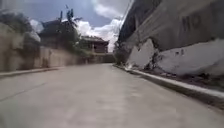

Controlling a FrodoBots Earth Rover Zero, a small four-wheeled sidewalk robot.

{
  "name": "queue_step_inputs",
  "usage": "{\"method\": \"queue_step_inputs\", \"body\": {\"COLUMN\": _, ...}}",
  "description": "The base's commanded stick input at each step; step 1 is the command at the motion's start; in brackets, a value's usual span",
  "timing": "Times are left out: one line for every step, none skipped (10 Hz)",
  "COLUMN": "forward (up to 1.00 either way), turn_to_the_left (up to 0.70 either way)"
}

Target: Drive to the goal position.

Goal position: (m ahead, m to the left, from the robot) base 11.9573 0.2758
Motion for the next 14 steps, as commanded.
{"method": "queue_step_inputs", "body": {"forward": 1.0, "turn_to_the_left": -0.02}}
{"method": "queue_step_inputs", "body": {"forward": 1.0, "turn_to_the_left": -0.02}}
{"method": "queue_step_inputs", "body": {"forward": 1.0, "turn_to_the_left": -0.02}}
{"method": "queue_step_inputs", "body": {"forward": 1.0, "turn_to_the_left": -0.02}}
{"method": "queue_step_inputs", "body": {"forward": 1.0, "turn_to_the_left": -0.02}}
{"method": "queue_step_inputs", "body": {"forward": 1.0, "turn_to_the_left": -0.02}}
{"method": "queue_step_inputs", "body": {"forward": 1.0, "turn_to_the_left": -0.02}}
{"method": "queue_step_inputs", "body": {"forward": 1.0, "turn_to_the_left": -0.02}}
{"method": "queue_step_inputs", "body": {"forward": 1.0, "turn_to_the_left": -0.02}}
{"method": "queue_step_inputs", "body": {"forward": 1.0, "turn_to_the_left": -0.02}}
{"method": "queue_step_inputs", "body": {"forward": 1.0, "turn_to_the_left": -0.02}}
{"method": "queue_step_inputs", "body": {"forward": 1.0, "turn_to_the_left": -0.02}}
{"method": "queue_step_inputs", "body": {"forward": 1.0, "turn_to_the_left": -0.04}}
{"method": "queue_step_inputs", "body": {"forward": 1.0, "turn_to_the_left": -0.16}}
